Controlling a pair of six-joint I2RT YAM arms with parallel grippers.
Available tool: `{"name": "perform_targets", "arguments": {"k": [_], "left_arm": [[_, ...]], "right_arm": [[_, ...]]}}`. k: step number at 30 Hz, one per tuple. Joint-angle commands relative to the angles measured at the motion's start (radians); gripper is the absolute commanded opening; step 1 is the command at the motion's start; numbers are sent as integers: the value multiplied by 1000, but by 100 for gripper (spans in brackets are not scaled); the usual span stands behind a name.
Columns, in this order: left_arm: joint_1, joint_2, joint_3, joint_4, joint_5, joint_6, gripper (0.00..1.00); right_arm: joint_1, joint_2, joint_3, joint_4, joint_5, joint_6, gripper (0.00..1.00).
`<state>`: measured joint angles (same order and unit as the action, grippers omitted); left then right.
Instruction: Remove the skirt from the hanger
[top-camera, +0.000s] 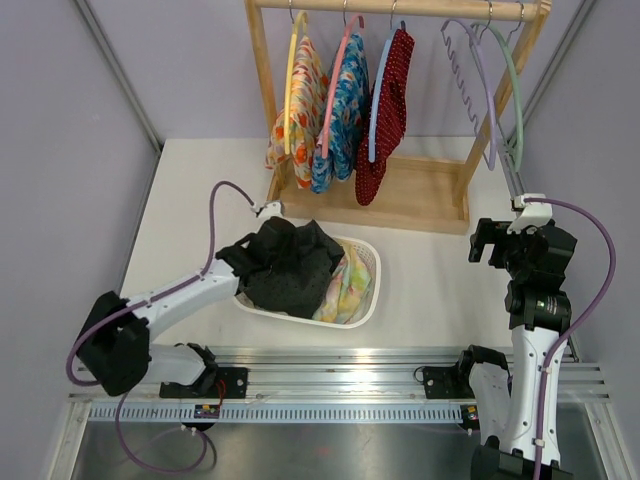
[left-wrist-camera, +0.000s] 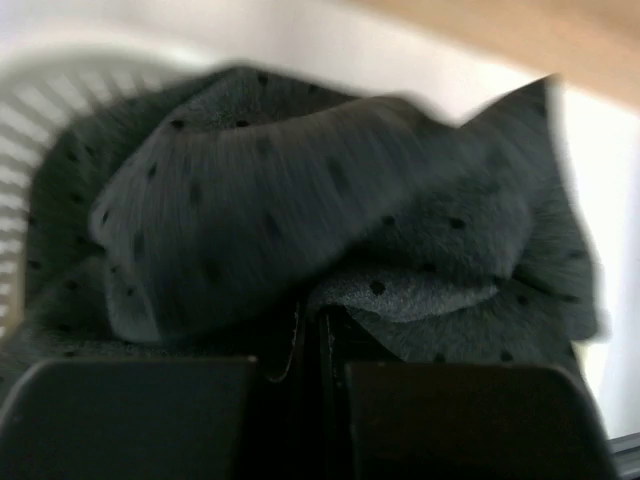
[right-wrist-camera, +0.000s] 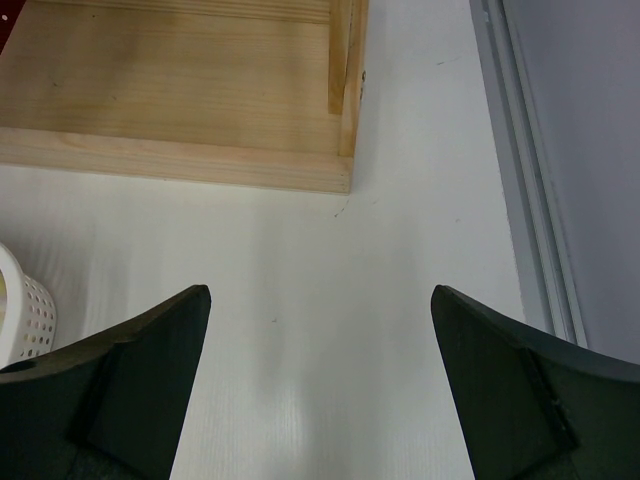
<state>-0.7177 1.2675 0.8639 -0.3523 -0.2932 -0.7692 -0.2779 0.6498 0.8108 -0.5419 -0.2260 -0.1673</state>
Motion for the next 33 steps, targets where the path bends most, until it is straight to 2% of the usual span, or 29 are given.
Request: {"name": "perform_targets", "arguments": {"k": [1,3,6,7,9,10,12,13,15,18,22,24,28,31,33], "left_arm": [[1,75,-75,145,114,-42,0],[3,110,-95,171,120,-32,0],[1,69,-86,176,120,14,16],[1,46,-79,176,120,33,35],[1,-43,-59,173,127,97,56],[1,-109,-54,173,129,141,77],[1,-167,-42,170,155,198,94],[1,-198,-34,167,164,226,99],[3,-265,-22,153,199,298,99],[1,-331,10,92,267,398,99],[1,-434,12,39,371,530,99],[1,-483,-20,30,440,626,99],[1,-655,-104,41,408,647,99],[1,-752,-164,52,370,582,99],[1,-781,-187,43,355,558,99]], "right_arm": [[-4,-7,4,39,-18,-6,100],[-6,-10,16,14,-47,-27,99],[-6,-7,39,-41,-130,-72,99],[-6,-3,51,-61,-177,-87,99],[-6,5,106,-151,-234,-153,100],[-6,14,163,-188,-280,-199,99],[-6,20,227,-310,-324,-250,100],[-6,31,260,-352,-376,-271,100],[-6,46,361,-485,-439,-326,100],[-6,115,493,-658,-629,-368,99],[-4,252,652,-737,-745,-353,100],[-1,310,720,-721,-748,-311,99],[49,420,942,-636,-728,-175,99],[175,551,1100,-595,-586,-68,99],[328,658,1165,-573,-463,-38,99]]}}
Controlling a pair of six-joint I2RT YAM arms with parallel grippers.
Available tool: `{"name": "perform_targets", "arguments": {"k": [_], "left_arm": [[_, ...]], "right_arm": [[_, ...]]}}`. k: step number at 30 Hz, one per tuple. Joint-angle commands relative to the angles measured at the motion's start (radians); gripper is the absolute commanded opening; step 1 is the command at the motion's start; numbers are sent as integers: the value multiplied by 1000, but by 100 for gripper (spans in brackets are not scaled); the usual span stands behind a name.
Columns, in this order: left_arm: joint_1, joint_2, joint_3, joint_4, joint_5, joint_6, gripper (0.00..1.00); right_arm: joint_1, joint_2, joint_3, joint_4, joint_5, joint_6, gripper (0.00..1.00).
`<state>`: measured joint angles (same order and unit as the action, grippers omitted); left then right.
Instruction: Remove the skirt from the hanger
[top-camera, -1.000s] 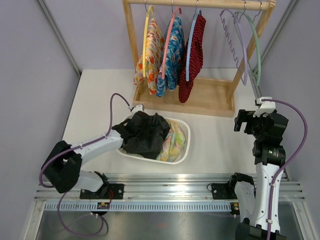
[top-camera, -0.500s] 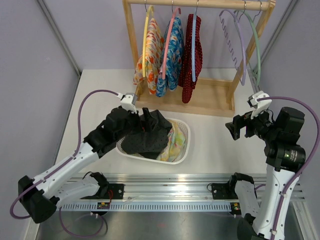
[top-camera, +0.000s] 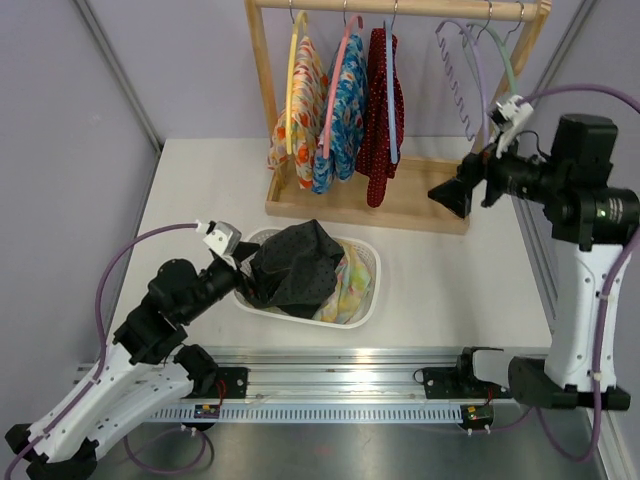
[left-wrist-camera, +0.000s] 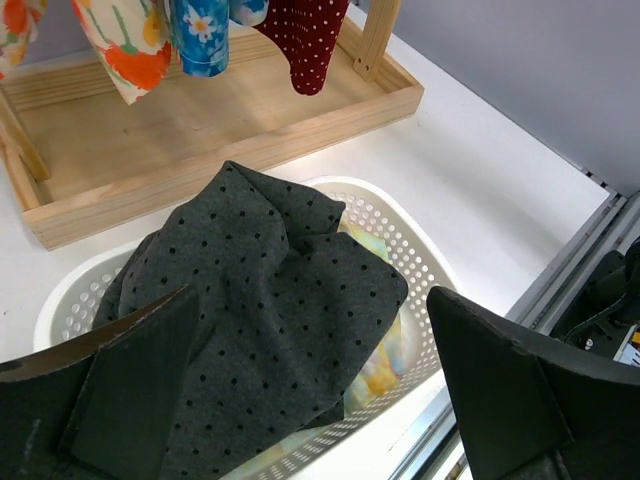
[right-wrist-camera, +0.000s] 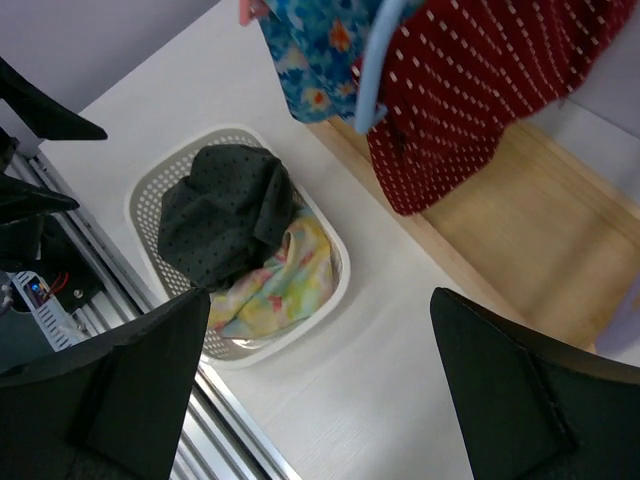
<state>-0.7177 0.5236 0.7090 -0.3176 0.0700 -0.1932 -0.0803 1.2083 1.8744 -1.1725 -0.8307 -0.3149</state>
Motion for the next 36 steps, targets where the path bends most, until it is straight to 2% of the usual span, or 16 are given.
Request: {"name": "perform_targets", "arguments": {"k": [1,5,6,8,11,12,14,17,19,20,21,29,31,33,36], "left_arm": [[1,-49,-36,-1,-18,-40,99],[1,-91,-25,-72,-65,-72,99],[1,-99,-23,-96,-65,-80,99],[1,-111,-26,-115,-111,-107,99],[1,-143,-54,-124,-128,-144,99],[3,-157,-60,-121,-133,-152,99],[1,-166,-75,-115,-145,-170,99],[1,-172,-79,-112,-151,-181,99],[1,-168,-77,-112,-150,-183,99],[1,-166,-77,-112,-150,-183,99],[1,-165,-75,-115,-148,-183,99],[1,-165,-79,-118,-127,-192,99],[1,-169,-80,-123,-124,-193,99],[1,-178,-82,-123,-122,-199,99],[1,-189,-89,-117,-110,-215,99]], "right_arm": [[169,138,170,65,171,128,100],[322,301,342,149,349,180,100],[348,357,377,168,472,200,100],[405,408,469,219,589,241,99],[516,468,500,342,890,298,99],[574,491,500,373,1065,293,99],[605,508,491,459,1226,274,100],[623,527,471,536,1304,258,97],[625,545,479,544,1312,258,90],[623,550,482,548,1315,261,83],[625,556,482,548,1314,261,80],[623,594,486,524,1259,289,70],[623,612,499,522,1263,286,62],[622,628,512,525,1282,280,59],[616,634,523,527,1292,263,40]]}}
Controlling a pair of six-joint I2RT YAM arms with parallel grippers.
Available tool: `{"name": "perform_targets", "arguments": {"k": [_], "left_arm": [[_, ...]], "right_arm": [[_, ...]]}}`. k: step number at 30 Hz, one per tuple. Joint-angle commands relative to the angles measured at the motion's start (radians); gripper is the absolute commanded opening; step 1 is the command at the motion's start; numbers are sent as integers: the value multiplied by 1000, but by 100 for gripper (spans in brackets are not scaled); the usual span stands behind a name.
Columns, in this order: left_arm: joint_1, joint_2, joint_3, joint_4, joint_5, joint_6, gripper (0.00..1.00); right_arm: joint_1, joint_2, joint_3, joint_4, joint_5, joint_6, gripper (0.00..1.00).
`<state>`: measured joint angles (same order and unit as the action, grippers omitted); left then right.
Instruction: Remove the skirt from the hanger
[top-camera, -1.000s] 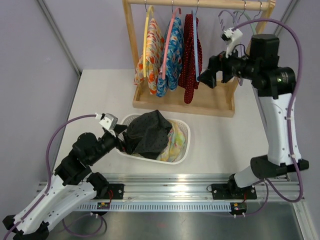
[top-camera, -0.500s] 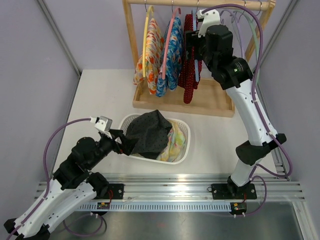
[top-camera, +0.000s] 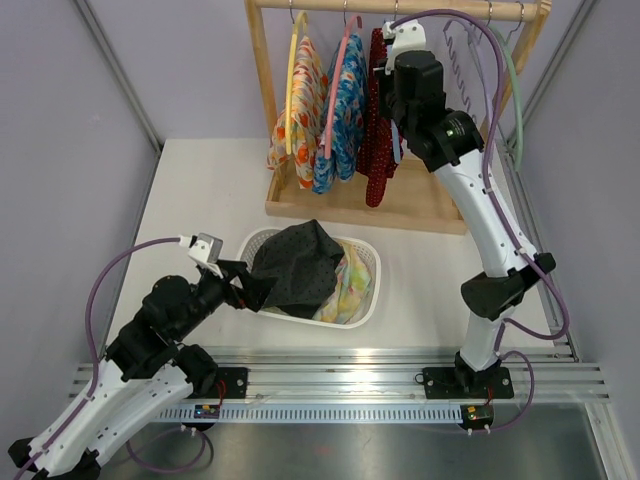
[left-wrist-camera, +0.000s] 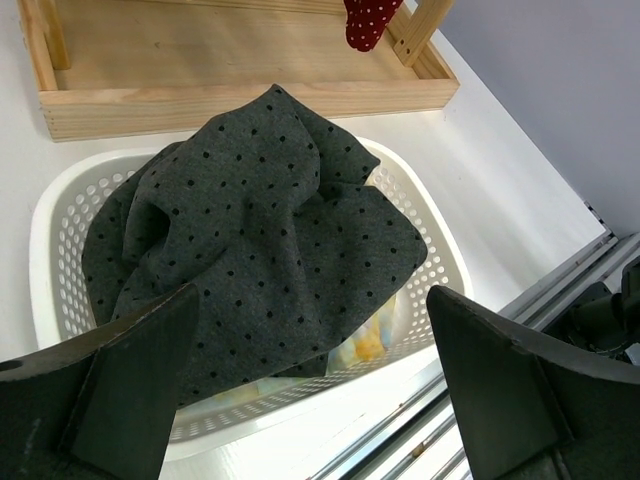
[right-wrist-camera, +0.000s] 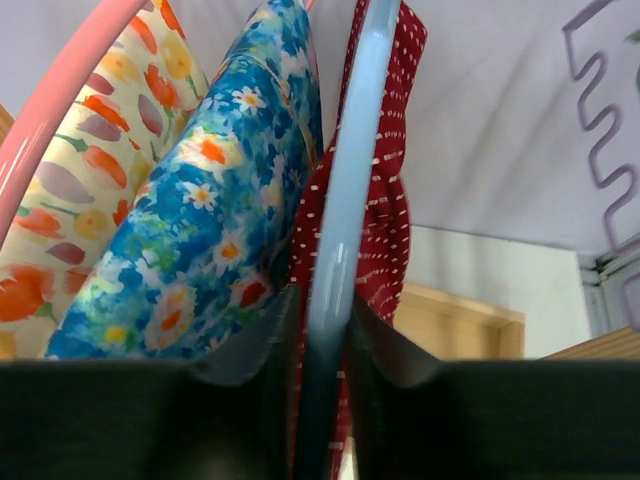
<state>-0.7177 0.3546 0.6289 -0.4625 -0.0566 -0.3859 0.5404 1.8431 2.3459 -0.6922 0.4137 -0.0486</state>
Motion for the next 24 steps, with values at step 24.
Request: {"name": "perform_targets", "arguments": {"k": [24], "left_arm": [[0,136,51,294,273,36,99]], "right_arm": [[-86,-366,-135,157,-197,-88,0]]}}
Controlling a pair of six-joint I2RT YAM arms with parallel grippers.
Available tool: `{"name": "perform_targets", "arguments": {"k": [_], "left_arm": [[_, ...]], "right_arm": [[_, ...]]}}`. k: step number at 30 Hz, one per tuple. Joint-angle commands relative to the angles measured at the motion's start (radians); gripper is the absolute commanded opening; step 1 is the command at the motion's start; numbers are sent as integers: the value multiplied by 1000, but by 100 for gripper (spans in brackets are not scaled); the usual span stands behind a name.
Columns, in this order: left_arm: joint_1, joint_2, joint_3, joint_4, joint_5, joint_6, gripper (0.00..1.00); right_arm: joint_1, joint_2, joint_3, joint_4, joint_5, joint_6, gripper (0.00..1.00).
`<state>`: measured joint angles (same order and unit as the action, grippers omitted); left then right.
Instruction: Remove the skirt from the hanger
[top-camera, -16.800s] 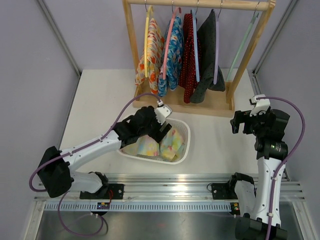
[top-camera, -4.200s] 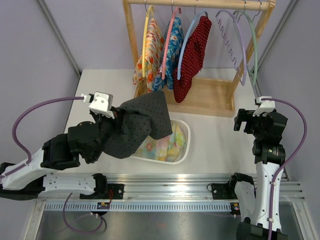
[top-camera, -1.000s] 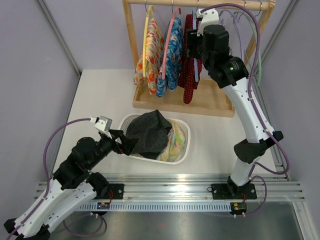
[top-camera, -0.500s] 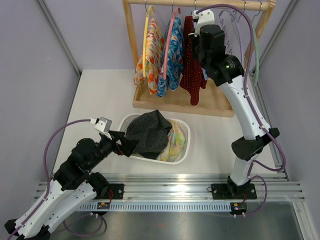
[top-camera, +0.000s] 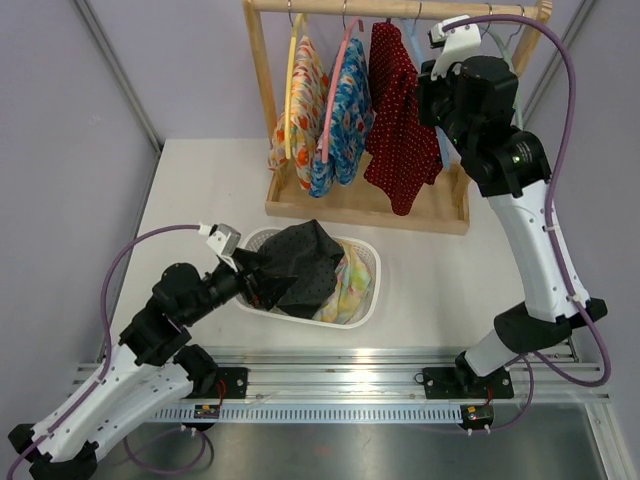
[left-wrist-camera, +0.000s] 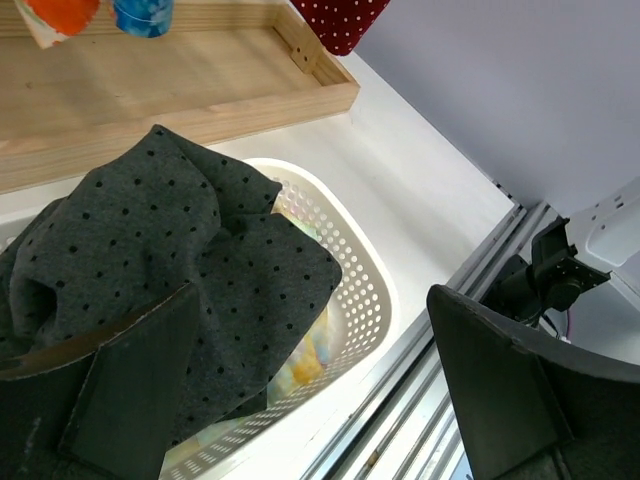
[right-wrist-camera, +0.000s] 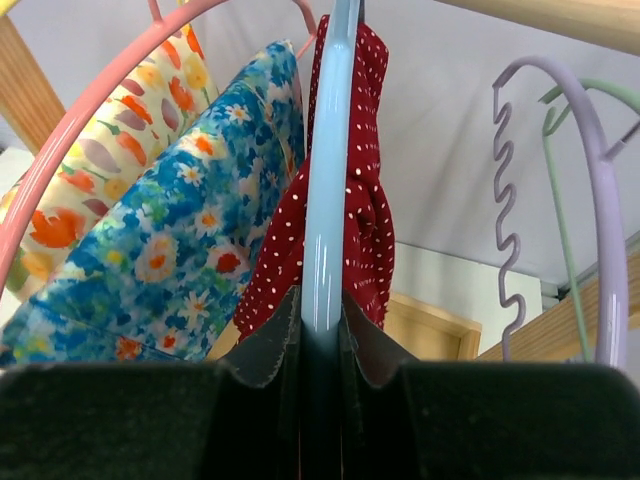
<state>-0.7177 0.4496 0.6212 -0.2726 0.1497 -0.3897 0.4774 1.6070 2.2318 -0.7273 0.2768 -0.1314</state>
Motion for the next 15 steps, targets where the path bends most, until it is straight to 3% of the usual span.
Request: {"name": "perform_targets", "arguments": {"k": [1,5,8,12,15], "left_arm": [[0,60,74,130,80,49,99],[-22,147,120,213,91,100,99],[-107,248,175,263,30,165,99],[-323,412,261,340,-195,285,99],[-376,569,305,450,-258,315,99]], "right_arm": [[-31,-165,-50,184,-94,-2,0],[-77,-263,-240,158,-200,12,0],[-106,-346,-363,121,-278,6,0],[-151,-462,-512,20,-508,4,0],[-190,-561,-629,-33,-617,-16,0]]}}
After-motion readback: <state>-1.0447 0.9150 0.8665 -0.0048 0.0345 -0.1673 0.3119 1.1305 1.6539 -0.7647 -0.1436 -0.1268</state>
